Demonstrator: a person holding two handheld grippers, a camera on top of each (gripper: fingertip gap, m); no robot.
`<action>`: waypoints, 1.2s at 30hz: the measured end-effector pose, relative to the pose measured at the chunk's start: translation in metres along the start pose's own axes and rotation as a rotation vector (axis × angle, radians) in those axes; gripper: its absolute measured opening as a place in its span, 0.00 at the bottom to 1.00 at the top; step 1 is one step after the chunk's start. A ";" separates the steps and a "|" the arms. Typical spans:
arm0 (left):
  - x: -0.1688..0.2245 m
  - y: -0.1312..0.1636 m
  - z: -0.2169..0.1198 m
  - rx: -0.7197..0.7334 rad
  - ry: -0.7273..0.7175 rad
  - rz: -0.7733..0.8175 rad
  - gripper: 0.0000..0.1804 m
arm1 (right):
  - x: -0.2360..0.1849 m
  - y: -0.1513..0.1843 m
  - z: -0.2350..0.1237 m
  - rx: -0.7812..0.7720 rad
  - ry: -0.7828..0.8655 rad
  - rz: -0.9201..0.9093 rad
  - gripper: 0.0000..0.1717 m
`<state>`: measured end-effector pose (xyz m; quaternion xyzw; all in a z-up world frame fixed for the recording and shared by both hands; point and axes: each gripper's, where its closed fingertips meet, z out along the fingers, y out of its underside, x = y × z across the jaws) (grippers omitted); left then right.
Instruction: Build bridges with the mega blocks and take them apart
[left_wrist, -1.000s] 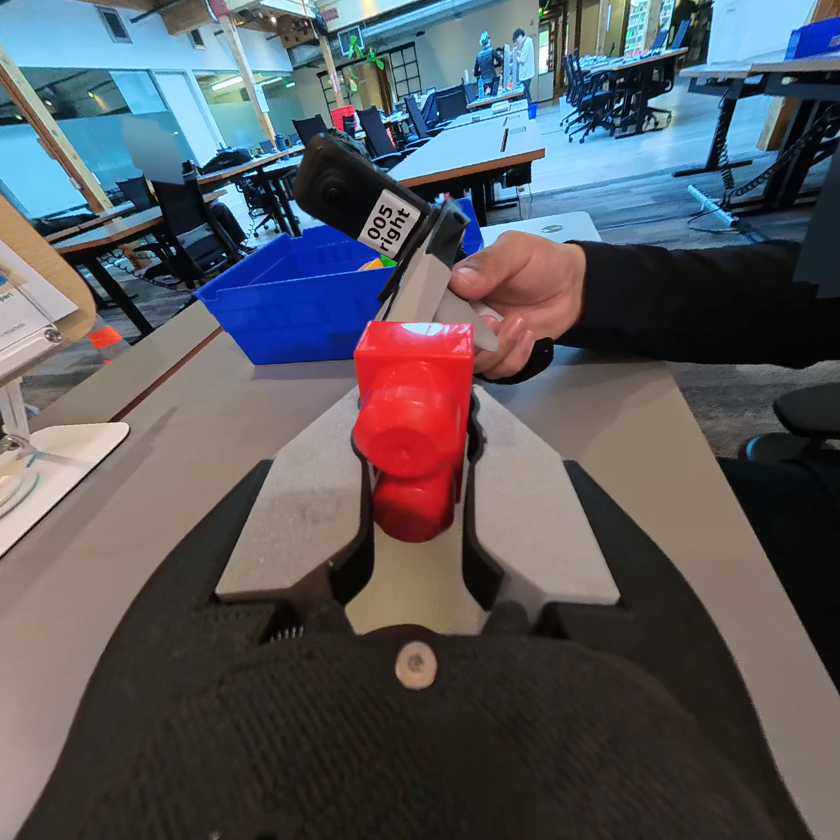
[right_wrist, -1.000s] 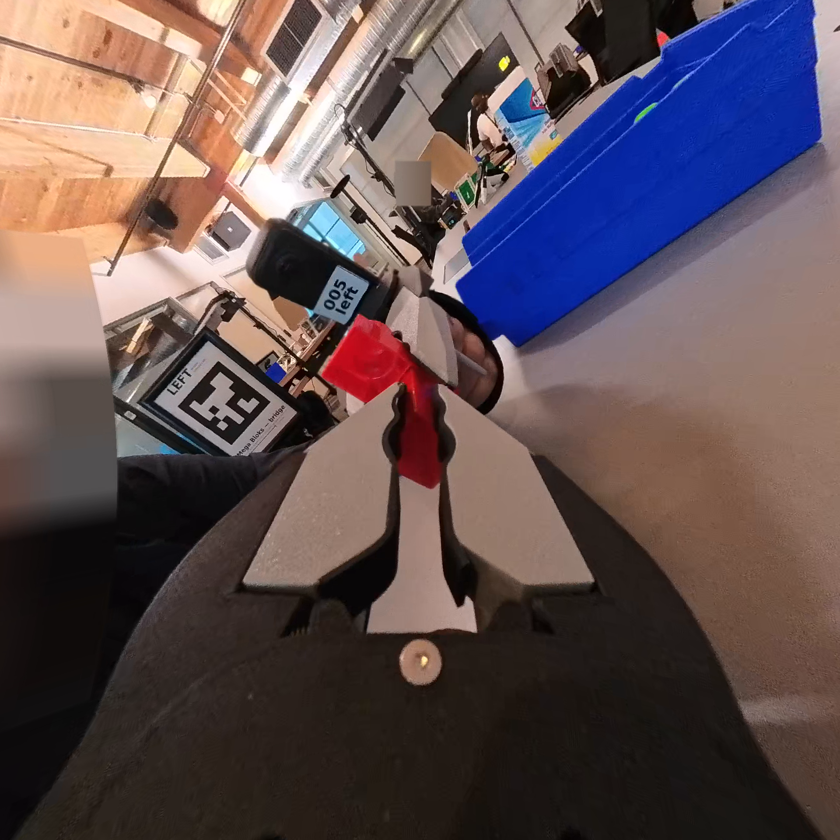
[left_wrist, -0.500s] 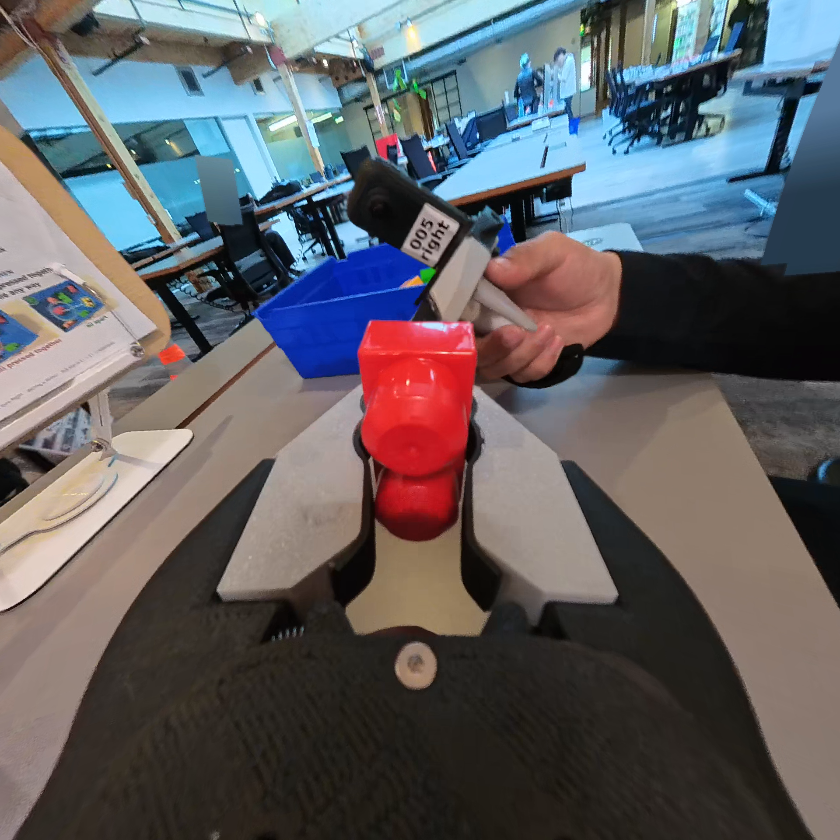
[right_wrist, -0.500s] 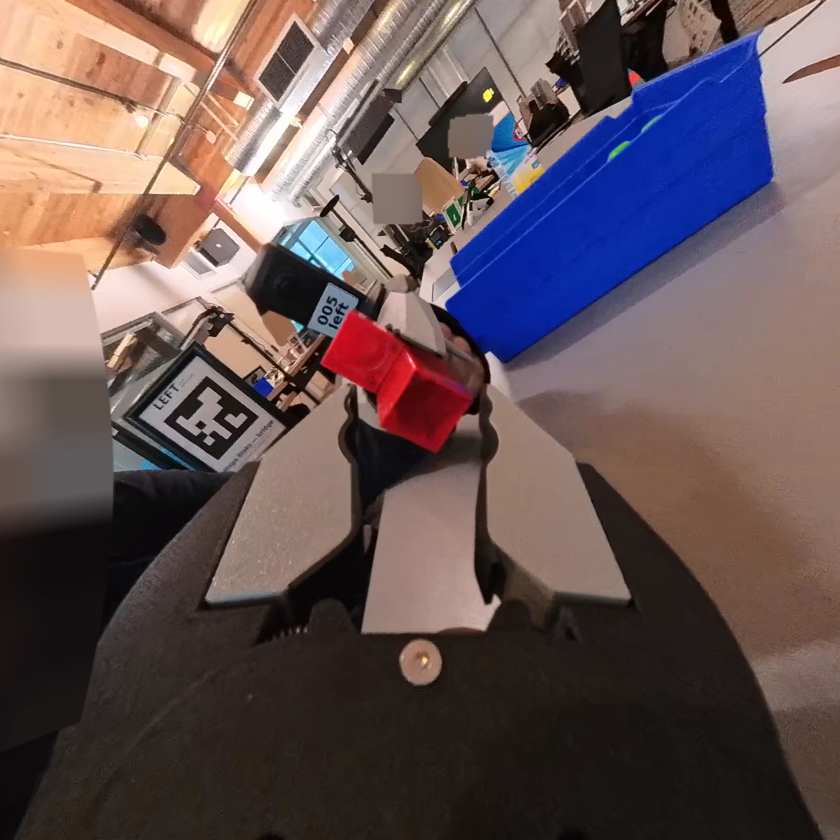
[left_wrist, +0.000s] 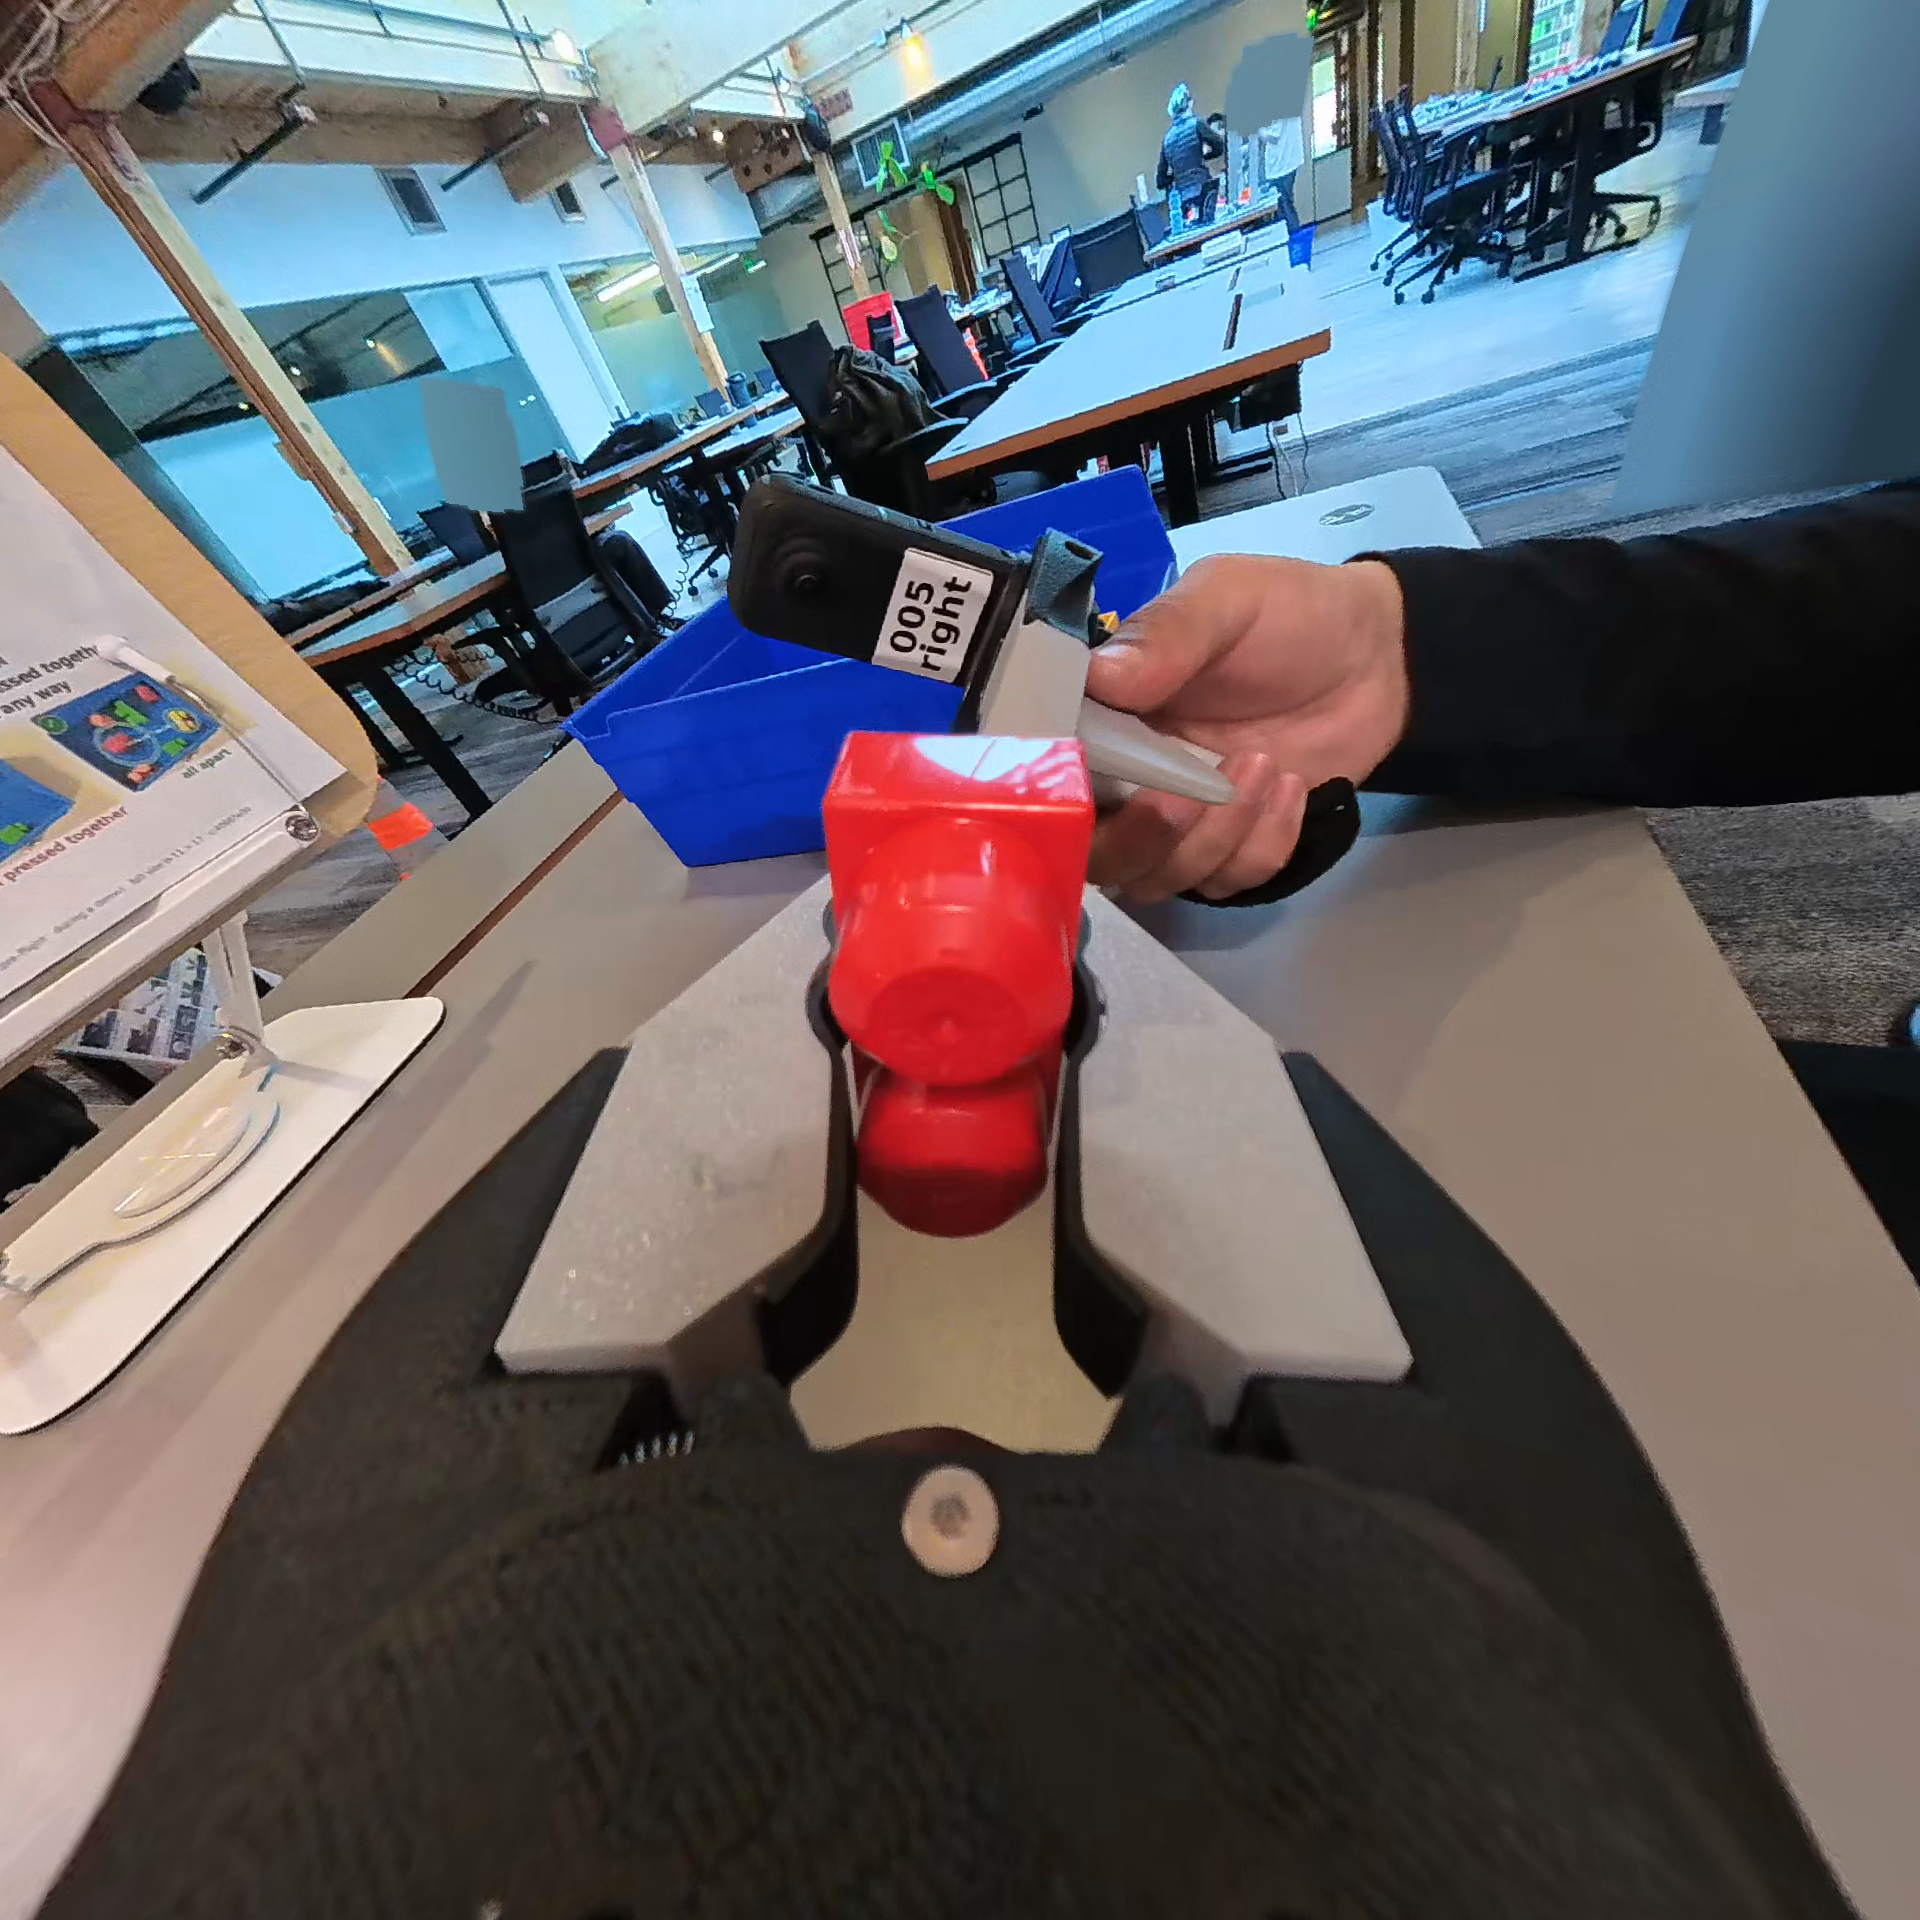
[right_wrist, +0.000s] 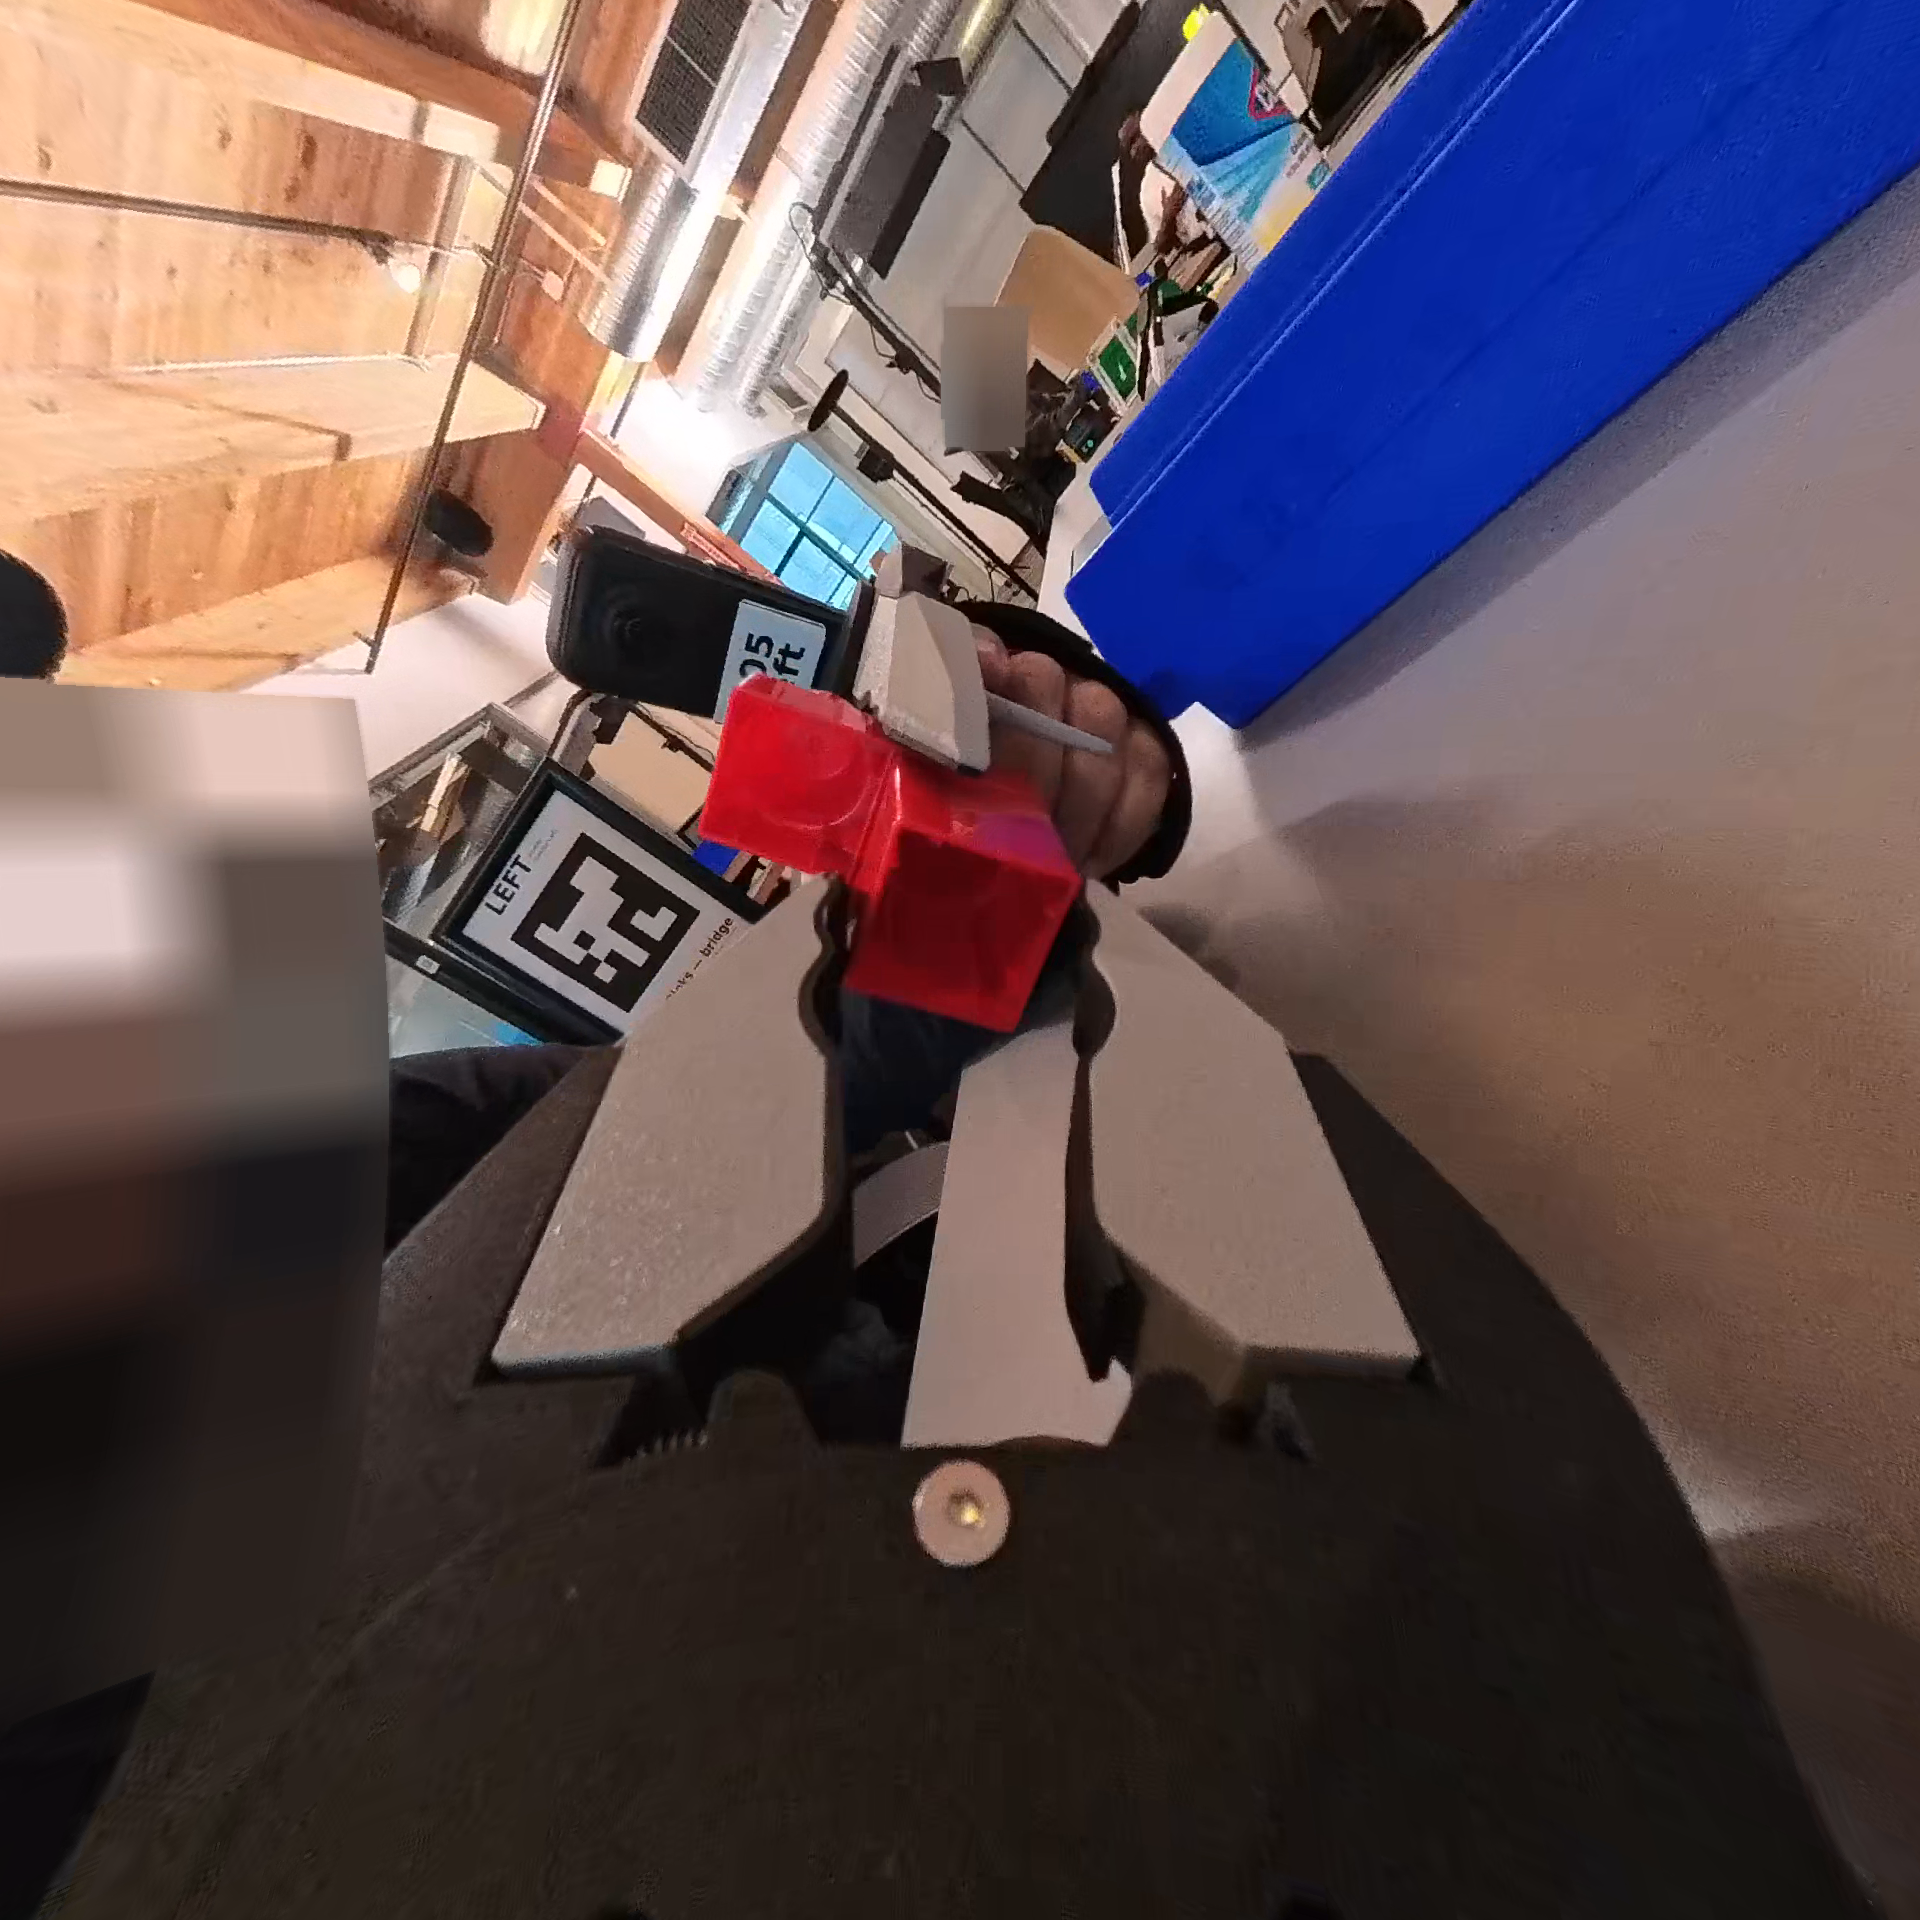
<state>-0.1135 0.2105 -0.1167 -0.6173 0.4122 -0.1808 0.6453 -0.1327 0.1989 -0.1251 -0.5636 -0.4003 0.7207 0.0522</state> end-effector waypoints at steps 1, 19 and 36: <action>0.000 0.002 0.001 -0.010 -0.001 0.001 0.21 | 0.001 -0.001 -0.001 0.009 0.003 0.000 0.23; -0.014 0.051 0.010 -0.254 -0.077 0.017 0.21 | 0.031 -0.018 -0.022 0.084 0.265 -0.101 0.19; -0.011 0.067 0.016 -0.331 -0.078 0.008 0.24 | 0.041 -0.017 -0.023 0.091 0.310 -0.077 0.19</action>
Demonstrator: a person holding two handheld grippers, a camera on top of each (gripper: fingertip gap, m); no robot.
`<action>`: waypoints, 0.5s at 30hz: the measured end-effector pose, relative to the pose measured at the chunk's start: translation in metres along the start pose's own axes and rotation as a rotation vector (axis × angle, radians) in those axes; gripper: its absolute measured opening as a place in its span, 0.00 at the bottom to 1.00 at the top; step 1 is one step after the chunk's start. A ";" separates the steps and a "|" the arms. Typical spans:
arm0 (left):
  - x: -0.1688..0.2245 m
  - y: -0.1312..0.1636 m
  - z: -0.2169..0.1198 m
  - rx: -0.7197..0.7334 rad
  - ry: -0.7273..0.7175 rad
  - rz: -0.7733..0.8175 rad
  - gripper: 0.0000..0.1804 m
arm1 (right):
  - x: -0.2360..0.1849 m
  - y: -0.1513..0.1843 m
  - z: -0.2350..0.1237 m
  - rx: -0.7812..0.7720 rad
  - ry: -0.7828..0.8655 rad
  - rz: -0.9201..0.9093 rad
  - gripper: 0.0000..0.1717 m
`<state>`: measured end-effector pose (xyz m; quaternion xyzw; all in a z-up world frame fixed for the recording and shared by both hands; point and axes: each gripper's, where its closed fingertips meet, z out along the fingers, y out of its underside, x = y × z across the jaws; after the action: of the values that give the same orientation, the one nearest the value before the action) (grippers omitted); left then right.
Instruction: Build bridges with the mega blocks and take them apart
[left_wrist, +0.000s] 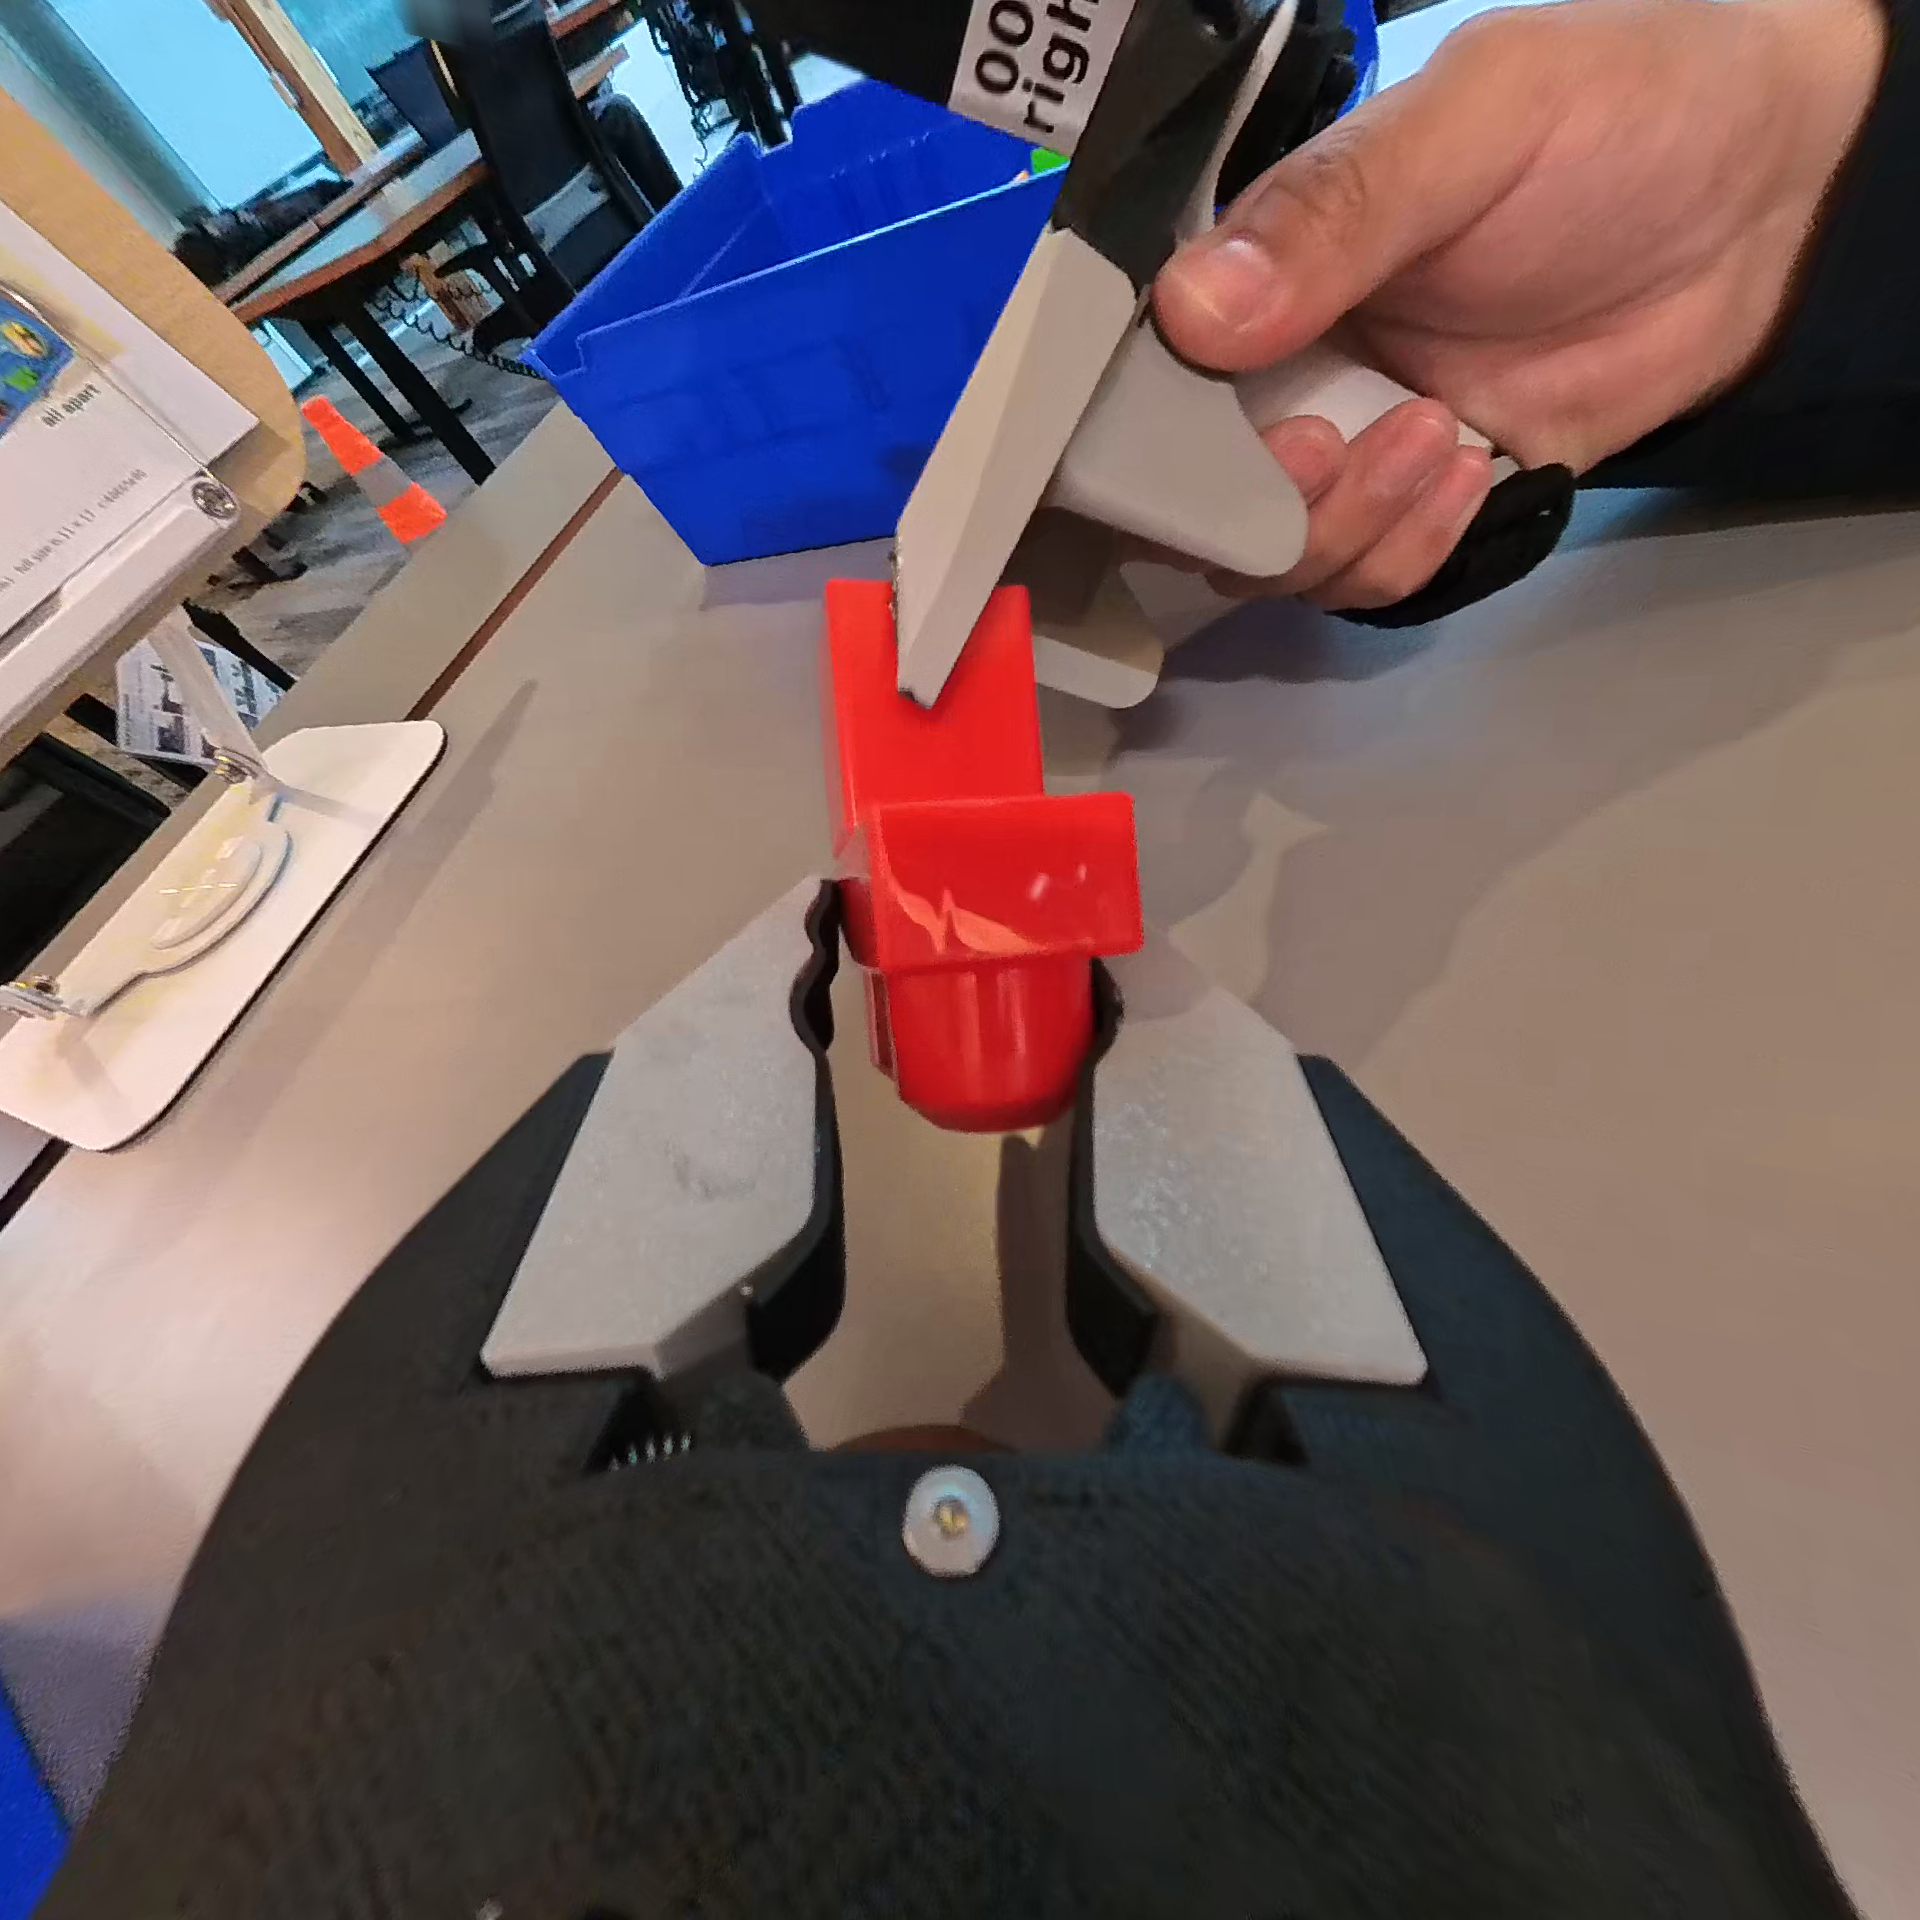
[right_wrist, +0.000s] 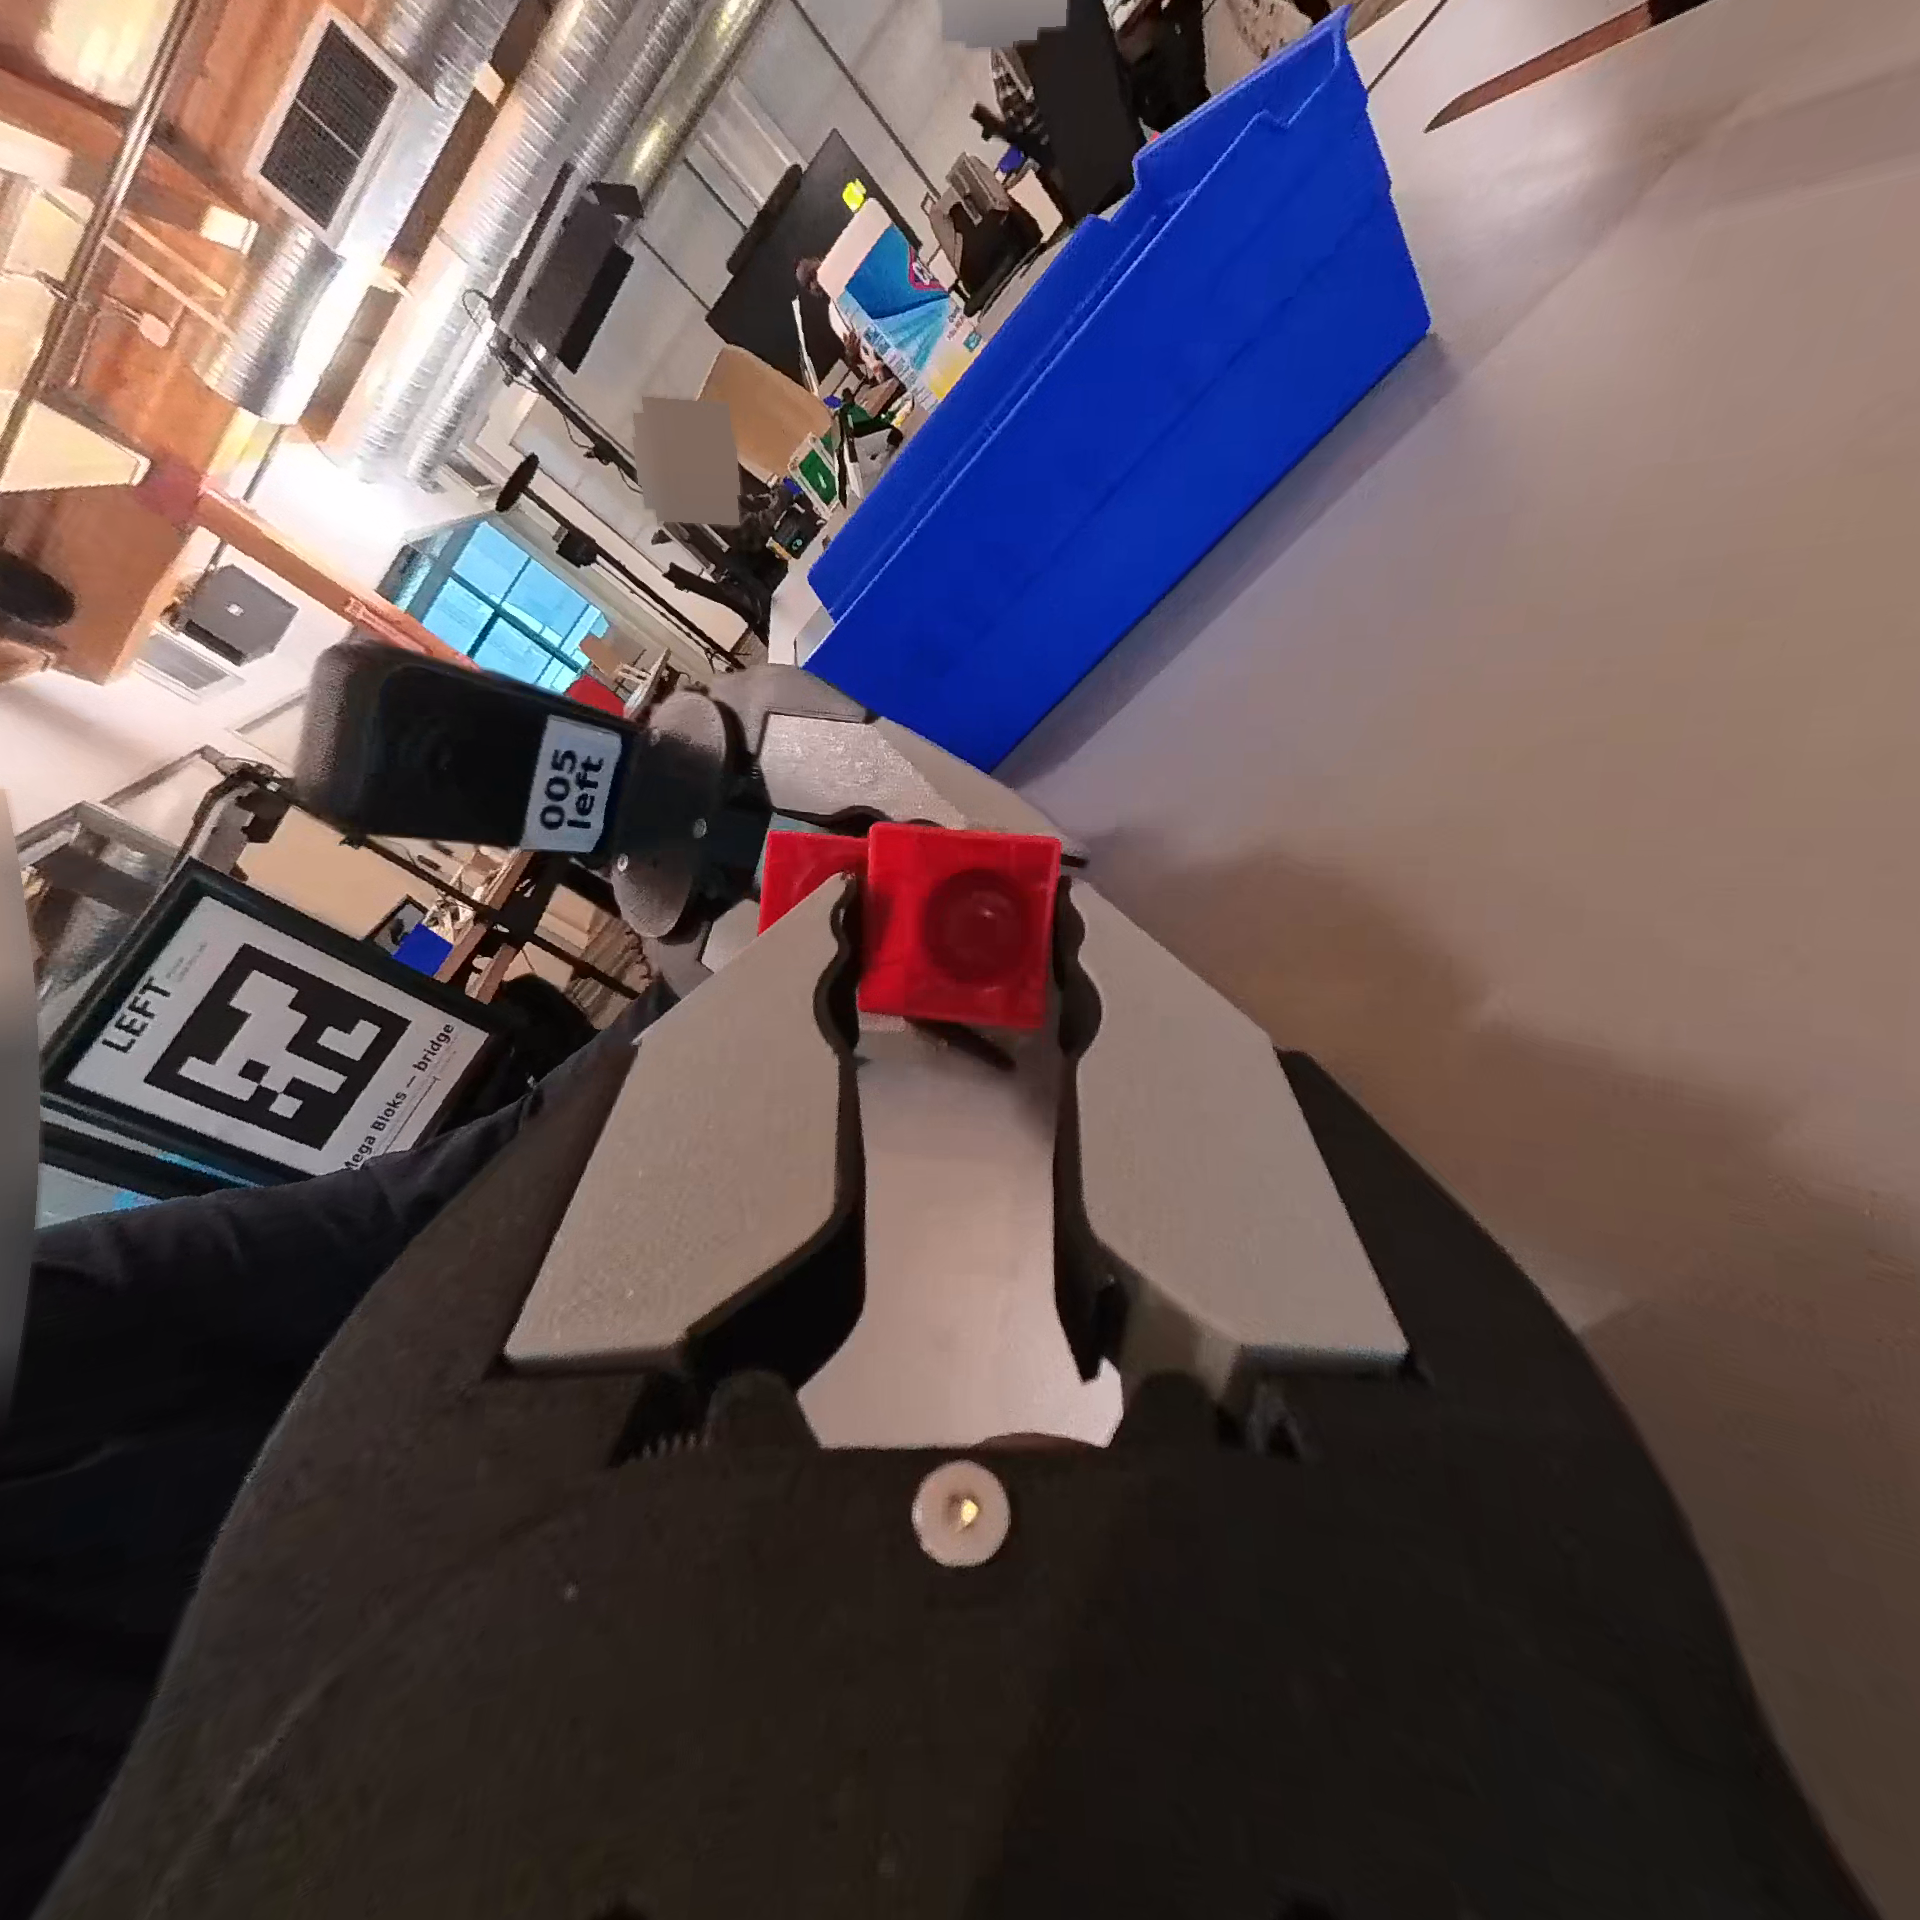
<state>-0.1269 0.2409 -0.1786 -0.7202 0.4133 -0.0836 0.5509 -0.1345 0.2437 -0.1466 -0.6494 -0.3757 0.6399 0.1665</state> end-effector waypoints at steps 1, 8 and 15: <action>0.001 0.001 0.001 -0.006 0.003 -0.005 0.25 | 0.001 0.000 0.000 0.002 0.008 -0.003 0.19; 0.001 0.008 0.009 -0.055 -0.009 -0.033 0.29 | 0.010 -0.001 0.003 0.015 0.083 -0.018 0.18; -0.011 0.012 0.008 -0.061 -0.046 -0.123 0.25 | 0.012 -0.001 0.002 0.017 0.098 -0.026 0.18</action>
<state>-0.1355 0.2537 -0.1877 -0.7625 0.3577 -0.0881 0.5319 -0.1380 0.2525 -0.1544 -0.6736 -0.3700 0.6082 0.1988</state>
